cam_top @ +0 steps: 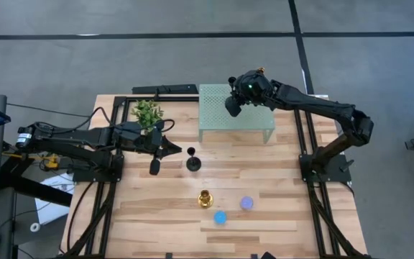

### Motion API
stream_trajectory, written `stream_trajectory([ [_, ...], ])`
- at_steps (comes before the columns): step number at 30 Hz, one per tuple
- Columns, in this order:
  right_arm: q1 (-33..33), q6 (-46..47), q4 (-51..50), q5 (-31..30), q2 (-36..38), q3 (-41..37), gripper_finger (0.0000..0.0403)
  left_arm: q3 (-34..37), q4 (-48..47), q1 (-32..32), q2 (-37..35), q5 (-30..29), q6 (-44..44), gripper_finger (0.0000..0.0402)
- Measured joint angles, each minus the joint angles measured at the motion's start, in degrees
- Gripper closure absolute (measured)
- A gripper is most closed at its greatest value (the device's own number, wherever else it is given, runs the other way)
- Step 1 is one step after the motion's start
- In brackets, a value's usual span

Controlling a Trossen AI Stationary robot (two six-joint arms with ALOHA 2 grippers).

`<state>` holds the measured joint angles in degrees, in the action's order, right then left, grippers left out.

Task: Pick & Place candle stick holders
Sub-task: Put the black candle holder on the shelf

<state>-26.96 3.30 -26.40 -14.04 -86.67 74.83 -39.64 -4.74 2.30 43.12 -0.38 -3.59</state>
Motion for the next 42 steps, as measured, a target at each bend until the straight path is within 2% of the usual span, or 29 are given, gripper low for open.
stream_trajectory([
  [9,0.00,0.33,-1.04,-0.14,0.11,0.02,0.0403,0.00,-0.01,-0.01,0.01,0.00,0.00,0.0373],
  [18,0.37,-0.19,-0.66,-4.20,0.07,0.02,0.0403,0.00,-0.01,0.00,-0.01,0.00,0.00,0.0373],
  [26,0.33,0.06,-0.96,-3.78,0.04,0.02,0.0402,0.00,-0.01,0.00,-0.01,0.00,0.00,0.0373],
  [36,0.39,0.22,-2.18,-0.42,-0.04,-0.04,0.0351,0.00,-0.01,-0.01,0.01,0.00,0.00,0.0373],
  [42,0.44,0.21,-3.46,0.85,-0.04,-0.04,0.0343,0.00,-0.03,0.00,-0.01,0.00,0.01,0.0373],
])
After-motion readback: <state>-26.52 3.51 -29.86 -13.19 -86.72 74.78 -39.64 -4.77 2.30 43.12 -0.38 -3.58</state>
